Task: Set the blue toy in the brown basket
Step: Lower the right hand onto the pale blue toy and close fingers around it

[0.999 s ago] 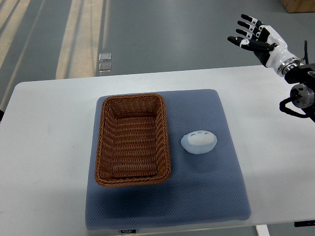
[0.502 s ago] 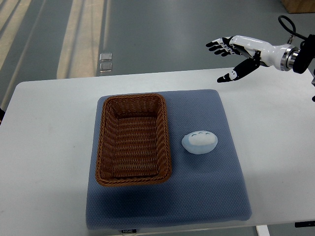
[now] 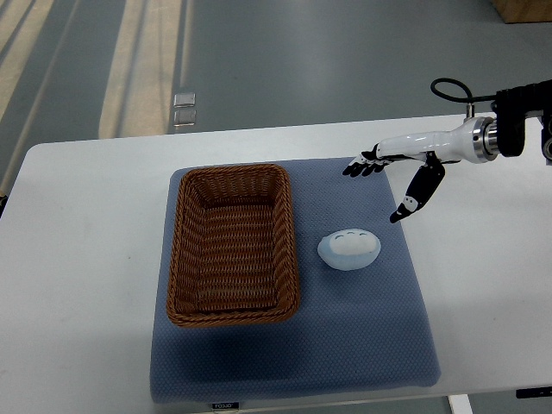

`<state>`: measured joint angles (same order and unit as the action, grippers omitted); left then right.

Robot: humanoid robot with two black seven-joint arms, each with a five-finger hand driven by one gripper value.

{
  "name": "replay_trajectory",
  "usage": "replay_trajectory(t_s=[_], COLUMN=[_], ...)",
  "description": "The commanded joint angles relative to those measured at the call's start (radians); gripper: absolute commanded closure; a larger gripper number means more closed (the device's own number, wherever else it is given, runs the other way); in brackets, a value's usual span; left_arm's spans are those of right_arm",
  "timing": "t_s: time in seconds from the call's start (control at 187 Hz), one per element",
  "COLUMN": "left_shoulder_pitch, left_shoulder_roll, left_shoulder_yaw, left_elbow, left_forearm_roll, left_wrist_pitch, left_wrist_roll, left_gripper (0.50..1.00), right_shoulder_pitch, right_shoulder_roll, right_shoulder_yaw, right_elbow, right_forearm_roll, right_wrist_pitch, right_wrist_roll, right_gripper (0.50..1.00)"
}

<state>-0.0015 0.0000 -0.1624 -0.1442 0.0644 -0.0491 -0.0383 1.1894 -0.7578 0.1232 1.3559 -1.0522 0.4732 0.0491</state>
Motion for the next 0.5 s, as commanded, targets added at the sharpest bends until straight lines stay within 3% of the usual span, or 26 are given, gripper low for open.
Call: replay_trajectory(t_s=[0.0, 0.155, 0.497], left_shoulder_pitch=[0.0, 0.0, 0.0], left_shoulder_roll=[0.0, 0.0, 0.0], left_shoulder_yaw=[0.0, 0.0, 0.0], left_elbow=[0.0, 0.0, 0.0], left_forearm_roll=[0.0, 0.0, 0.0], left_wrist_pitch=[0.0, 0.0, 0.0], left_wrist_roll=[0.0, 0.0, 0.0], left_gripper=[0.5, 0.5, 0.5], right_shoulder_pitch=[-0.008, -0.045, -0.113], right_shoulder_roll=[0.048, 0.11, 0.13], right_shoulder_yaw=[-0.03, -0.036, -0.031], right_elbow=[-0.029, -0.093, -0.087], right_forearm_roll=[-0.011, -0.022, -0.055], right_wrist_pitch=[-0.011, -0.031, -0.031], right_wrist_roll=[-0.002, -0.023, -0.025], right_gripper=[0.591, 0.591, 0.593])
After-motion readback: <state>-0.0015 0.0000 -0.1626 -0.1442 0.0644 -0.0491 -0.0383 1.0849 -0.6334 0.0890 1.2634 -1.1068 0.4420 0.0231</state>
